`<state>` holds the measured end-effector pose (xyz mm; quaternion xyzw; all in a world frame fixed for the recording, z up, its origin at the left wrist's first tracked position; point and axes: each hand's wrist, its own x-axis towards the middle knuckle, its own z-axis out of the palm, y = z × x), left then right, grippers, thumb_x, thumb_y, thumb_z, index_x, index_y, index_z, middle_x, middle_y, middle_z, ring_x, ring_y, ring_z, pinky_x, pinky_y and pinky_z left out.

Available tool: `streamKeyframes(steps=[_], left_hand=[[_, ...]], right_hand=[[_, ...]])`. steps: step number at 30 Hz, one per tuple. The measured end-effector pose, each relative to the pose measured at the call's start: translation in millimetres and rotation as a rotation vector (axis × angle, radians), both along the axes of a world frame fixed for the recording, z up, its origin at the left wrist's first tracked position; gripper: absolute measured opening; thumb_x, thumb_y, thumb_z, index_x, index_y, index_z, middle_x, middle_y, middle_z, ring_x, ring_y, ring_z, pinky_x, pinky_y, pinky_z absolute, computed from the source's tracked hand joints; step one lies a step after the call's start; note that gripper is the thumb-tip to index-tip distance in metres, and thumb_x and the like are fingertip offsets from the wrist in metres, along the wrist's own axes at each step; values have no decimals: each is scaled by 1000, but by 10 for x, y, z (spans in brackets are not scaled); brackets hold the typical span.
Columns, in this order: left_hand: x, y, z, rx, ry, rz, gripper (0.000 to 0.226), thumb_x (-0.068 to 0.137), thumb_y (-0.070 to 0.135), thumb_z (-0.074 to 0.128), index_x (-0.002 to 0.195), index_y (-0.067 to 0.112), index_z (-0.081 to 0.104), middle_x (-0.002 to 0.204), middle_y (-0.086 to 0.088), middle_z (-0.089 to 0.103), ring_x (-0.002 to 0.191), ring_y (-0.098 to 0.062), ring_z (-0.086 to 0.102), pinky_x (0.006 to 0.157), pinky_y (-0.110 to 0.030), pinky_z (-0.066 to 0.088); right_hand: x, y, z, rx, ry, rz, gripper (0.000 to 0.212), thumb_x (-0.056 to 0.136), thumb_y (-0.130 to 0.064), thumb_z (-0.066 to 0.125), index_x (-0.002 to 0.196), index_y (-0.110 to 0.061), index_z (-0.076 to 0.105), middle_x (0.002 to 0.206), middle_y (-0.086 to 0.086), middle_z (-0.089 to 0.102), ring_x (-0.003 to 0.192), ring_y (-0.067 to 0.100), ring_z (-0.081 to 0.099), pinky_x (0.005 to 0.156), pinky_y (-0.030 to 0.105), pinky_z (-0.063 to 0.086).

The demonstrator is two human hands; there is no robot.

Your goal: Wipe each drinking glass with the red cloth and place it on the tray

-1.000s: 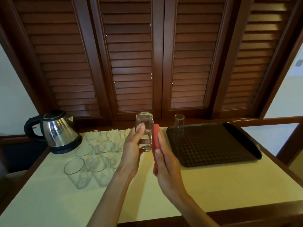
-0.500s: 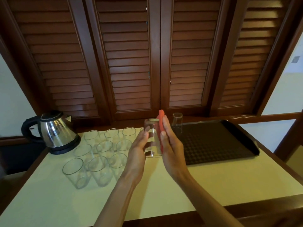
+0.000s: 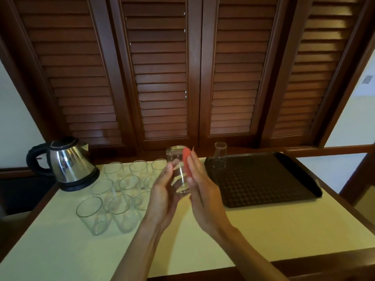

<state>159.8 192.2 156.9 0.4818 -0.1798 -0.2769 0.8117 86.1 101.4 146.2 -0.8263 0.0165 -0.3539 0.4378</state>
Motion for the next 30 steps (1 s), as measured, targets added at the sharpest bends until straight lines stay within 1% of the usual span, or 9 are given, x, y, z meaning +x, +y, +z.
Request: streamKeyframes(steps=[5,10,14,18,21,23,25,28,30], left_hand=[[11,-13,50,-38,66,-6,54,106,46,36,140,12,61,137,-15,68,129,-27,64,107,-44,48],[-10,8,34,7,-76,-53,49,99,45,42,130,19,70,124,-5,76,108,-18,74,87,-35,61],[74,-8,72,-20,-92,15,49,101,45,41,133,18,67,130,-5,73,122,-22,69,90,-34,59],[120,0,86,15,-137,52,52,97,46,44,135,16,64,126,-6,75,120,-25,70,86,-37,59],[70,-38,1,101,-142,48,51,104,48,33,132,21,66,125,-4,75,121,-25,68,91,-41,56],[135,-39,57,100,-127,46,57,105,52,30,133,20,67,127,-4,74,119,-24,68,91,-39,55],[201,-25,130,93,-171,50,59,101,56,39,138,18,63,131,-7,71,118,-23,69,87,-36,56],[129,-33,99,89,-201,30,50,95,46,53,135,17,63,128,-13,71,113,-26,72,81,-35,61],[77,-57,66,106,-194,27,49,97,50,53,134,20,66,131,-12,70,122,-32,66,93,-45,61]], right_hand=[[-33,163,26,-185,30,0,48,110,-31,27,157,-28,23,168,-15,7,156,7,1,127,31,5],[51,-29,82,205,-67,41,53,109,-31,33,160,-25,21,167,-7,22,153,12,23,121,46,32],[29,150,5,80,-119,29,49,109,-28,32,157,-19,29,168,-9,18,155,13,14,126,33,18],[38,69,-71,256,-126,80,51,108,-35,35,158,-33,24,163,-9,32,142,13,43,112,28,40],[140,-33,96,269,-134,40,50,109,-25,36,158,-20,25,166,-7,25,152,10,25,122,34,30],[102,107,24,188,-119,30,49,109,-26,36,157,-20,27,168,-4,19,154,9,16,124,28,22],[39,196,-98,182,-124,60,48,109,-24,35,156,-25,29,167,-7,20,155,14,19,122,28,23],[137,38,11,306,-146,51,50,107,-21,37,157,-26,28,164,-14,27,152,19,29,118,39,33],[171,-36,130,301,-154,40,50,108,-27,35,157,-20,28,164,-14,24,153,11,21,121,38,31]])
